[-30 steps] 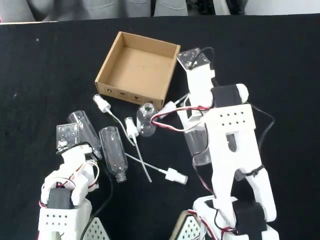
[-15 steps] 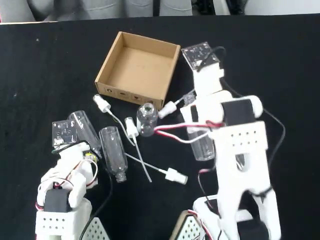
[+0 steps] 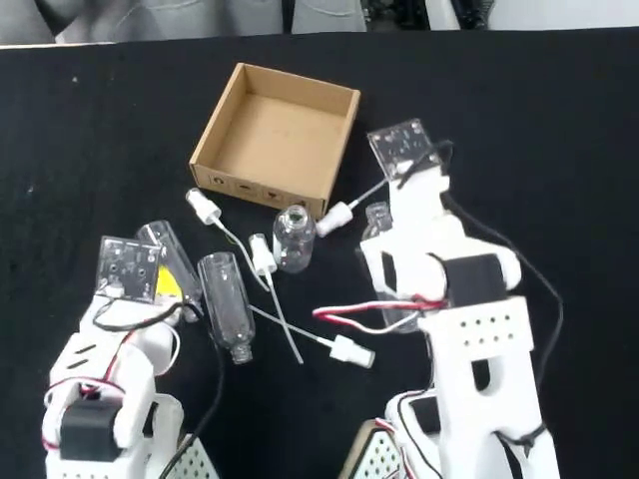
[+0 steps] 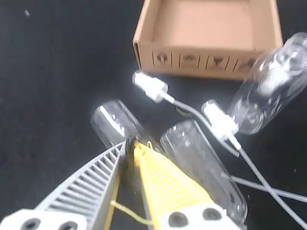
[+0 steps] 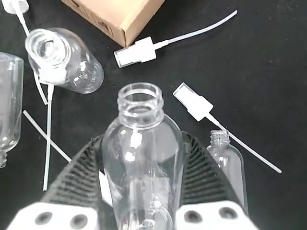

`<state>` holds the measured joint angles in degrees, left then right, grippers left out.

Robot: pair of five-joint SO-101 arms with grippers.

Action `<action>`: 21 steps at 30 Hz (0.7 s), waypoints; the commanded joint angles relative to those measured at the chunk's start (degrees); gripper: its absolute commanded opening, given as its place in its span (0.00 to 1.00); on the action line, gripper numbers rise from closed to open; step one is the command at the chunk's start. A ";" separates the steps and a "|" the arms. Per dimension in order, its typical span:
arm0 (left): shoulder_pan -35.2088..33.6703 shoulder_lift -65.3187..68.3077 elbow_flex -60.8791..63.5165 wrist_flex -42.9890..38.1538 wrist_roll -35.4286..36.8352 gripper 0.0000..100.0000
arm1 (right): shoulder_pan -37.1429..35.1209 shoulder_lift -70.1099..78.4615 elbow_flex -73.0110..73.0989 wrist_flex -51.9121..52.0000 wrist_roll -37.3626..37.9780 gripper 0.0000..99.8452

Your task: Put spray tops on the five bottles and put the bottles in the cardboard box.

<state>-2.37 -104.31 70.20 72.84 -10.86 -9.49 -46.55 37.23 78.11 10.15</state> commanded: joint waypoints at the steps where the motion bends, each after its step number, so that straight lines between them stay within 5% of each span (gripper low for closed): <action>1: -0.75 1.85 -5.67 0.00 -0.79 0.03 | 1.49 -3.91 2.07 -5.27 -2.81 0.02; 8: -0.75 18.37 -12.53 -0.09 -0.62 0.07 | 2.73 -5.32 5.76 -8.97 -3.87 0.02; 13: -0.75 30.42 -19.12 0.00 6.42 0.17 | 5.89 -5.32 8.04 -12.04 -3.96 0.02; 21: -0.57 44.13 -22.81 -5.63 11.25 0.17 | 6.07 -5.32 9.89 -14.07 -3.96 0.02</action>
<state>-2.37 -64.48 51.30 70.64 -2.15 -5.01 -49.71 47.60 65.89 6.73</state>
